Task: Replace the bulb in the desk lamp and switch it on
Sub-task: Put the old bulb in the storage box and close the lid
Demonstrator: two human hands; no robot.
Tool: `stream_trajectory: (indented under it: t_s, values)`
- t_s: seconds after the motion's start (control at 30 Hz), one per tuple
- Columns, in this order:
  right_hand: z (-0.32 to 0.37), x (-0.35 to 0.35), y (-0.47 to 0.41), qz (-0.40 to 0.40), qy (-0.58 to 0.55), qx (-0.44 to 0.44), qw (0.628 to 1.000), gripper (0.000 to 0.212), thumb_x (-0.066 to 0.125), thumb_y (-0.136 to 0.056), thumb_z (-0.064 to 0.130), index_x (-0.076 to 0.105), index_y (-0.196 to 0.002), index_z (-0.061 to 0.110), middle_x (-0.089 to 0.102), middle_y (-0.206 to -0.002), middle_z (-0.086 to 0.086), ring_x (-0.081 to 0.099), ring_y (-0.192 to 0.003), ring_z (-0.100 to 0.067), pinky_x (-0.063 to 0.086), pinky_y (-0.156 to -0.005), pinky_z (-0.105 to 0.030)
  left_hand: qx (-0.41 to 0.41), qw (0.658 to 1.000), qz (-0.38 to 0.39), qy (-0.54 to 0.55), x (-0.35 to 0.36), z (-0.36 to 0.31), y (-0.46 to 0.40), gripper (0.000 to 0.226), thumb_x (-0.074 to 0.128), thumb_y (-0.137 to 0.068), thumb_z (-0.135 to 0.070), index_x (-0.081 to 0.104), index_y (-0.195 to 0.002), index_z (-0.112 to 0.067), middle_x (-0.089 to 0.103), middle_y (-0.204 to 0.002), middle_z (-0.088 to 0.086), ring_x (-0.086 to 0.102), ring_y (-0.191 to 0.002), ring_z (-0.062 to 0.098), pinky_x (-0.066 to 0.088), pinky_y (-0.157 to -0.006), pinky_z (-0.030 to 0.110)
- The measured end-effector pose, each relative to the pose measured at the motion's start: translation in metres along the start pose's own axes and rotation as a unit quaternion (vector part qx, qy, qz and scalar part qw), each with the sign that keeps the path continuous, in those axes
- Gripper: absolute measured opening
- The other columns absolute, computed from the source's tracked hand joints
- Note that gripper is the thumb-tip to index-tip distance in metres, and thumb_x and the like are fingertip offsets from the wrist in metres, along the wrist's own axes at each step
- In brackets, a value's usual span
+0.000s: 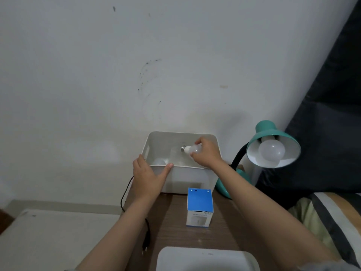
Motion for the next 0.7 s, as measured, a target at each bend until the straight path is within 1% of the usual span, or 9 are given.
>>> stream_trajectory:
  t_s: [0.07,0.2,0.3,0.4,0.47,0.53,0.6,0.67,0.7]
  values:
    - [-0.002,0.003,-0.006,0.003,0.003,0.002,1.000,0.042,0.067,-0.078,0.022,0.052,-0.117,0.017,0.054,-0.119,-0.008,0.055,-0.097,-0.023,0.040,-0.074,-0.027,0.002,1.000,-0.002,-0.001,0.001,0.001,-0.001,0.104,0.068,-0.070,-0.061,0.024,-0.142,-0.001,0.035,-0.139,0.015,0.040,-0.129,0.031,0.042,-0.100,0.039]
    - [-0.001,0.007,-0.014,-0.004,-0.002,0.002,1.000,0.042,0.066,-0.080,0.022,0.053,-0.120,0.017,0.056,-0.120,-0.007,0.056,-0.102,-0.024,0.042,-0.078,-0.027,0.003,1.000,-0.008,0.001,0.001,0.002,-0.001,0.104,0.069,-0.069,-0.060,0.025,-0.141,0.000,0.037,-0.137,0.017,0.040,-0.128,0.032,0.042,-0.101,0.041]
    - [-0.001,0.010,-0.019,-0.007,0.010,0.002,1.000,0.044,0.064,-0.082,0.022,0.052,-0.125,0.019,0.055,-0.125,-0.009,0.057,-0.106,-0.026,0.045,-0.085,-0.031,0.001,1.000,-0.005,0.003,0.002,0.003,0.000,0.104,0.068,-0.068,-0.062,0.026,-0.140,0.000,0.038,-0.136,0.017,0.041,-0.127,0.032,0.044,-0.102,0.043]
    - [0.000,0.010,-0.023,-0.005,0.064,-0.004,0.998,0.051,0.063,-0.082,0.027,0.048,-0.131,0.024,0.049,-0.133,-0.013,0.052,-0.117,-0.029,0.045,-0.095,-0.036,-0.009,1.000,0.001,0.002,0.001,0.002,0.000,0.105,0.068,-0.069,-0.062,0.024,-0.142,-0.001,0.037,-0.138,0.015,0.040,-0.128,0.031,0.043,-0.101,0.041]
    - [0.003,0.005,-0.019,-0.015,0.072,-0.010,0.997,0.057,0.064,-0.082,0.028,0.044,-0.136,0.023,0.046,-0.135,-0.016,0.047,-0.122,-0.029,0.042,-0.098,-0.034,-0.013,1.000,0.004,0.002,0.000,0.001,0.000,0.104,0.068,-0.069,-0.062,0.023,-0.142,-0.001,0.036,-0.139,0.015,0.040,-0.129,0.032,0.042,-0.101,0.041]
    - [0.010,-0.003,-0.006,-0.027,0.053,-0.020,0.998,0.058,0.063,-0.084,0.027,0.041,-0.138,0.022,0.041,-0.136,-0.014,0.044,-0.125,-0.027,0.040,-0.097,-0.033,-0.018,1.000,0.011,0.001,-0.001,-0.001,0.000,0.105,0.068,-0.069,-0.062,0.022,-0.143,-0.002,0.036,-0.140,0.016,0.039,-0.129,0.032,0.041,-0.101,0.042]
    - [0.018,-0.014,0.018,-0.048,0.033,-0.047,0.997,0.055,0.062,-0.086,0.025,0.041,-0.137,0.021,0.040,-0.133,-0.010,0.046,-0.121,-0.024,0.042,-0.090,-0.031,-0.036,0.999,0.025,0.001,-0.001,-0.002,-0.001,0.106,0.068,-0.070,-0.062,0.019,-0.144,-0.003,0.034,-0.142,0.016,0.038,-0.131,0.033,0.041,-0.102,0.043]
    - [0.024,-0.026,0.050,-0.090,0.012,-0.092,0.992,0.050,0.061,-0.086,0.024,0.045,-0.133,0.019,0.044,-0.128,-0.008,0.049,-0.115,-0.020,0.039,-0.084,-0.024,-0.060,0.997,0.042,0.007,-0.002,-0.004,0.000,0.108,0.068,-0.071,-0.061,0.014,-0.146,-0.006,0.032,-0.145,0.018,0.036,-0.133,0.035,0.039,-0.105,0.046]
    - [0.025,-0.032,0.069,-0.110,-0.002,-0.114,0.987,0.047,0.062,-0.086,0.023,0.048,-0.131,0.017,0.046,-0.124,-0.007,0.050,-0.112,-0.018,0.036,-0.084,-0.020,-0.067,0.997,0.048,0.012,-0.003,-0.006,0.001,0.108,0.068,-0.072,-0.060,0.011,-0.147,-0.007,0.030,-0.147,0.019,0.033,-0.135,0.035,0.037,-0.107,0.048]
Point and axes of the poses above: each hand's wrist, its own y-axis away from the middle knuckle, its own x-axis out of the palm, z = x × y, the point moved 2 cm from there along -y, towards the middle knuckle
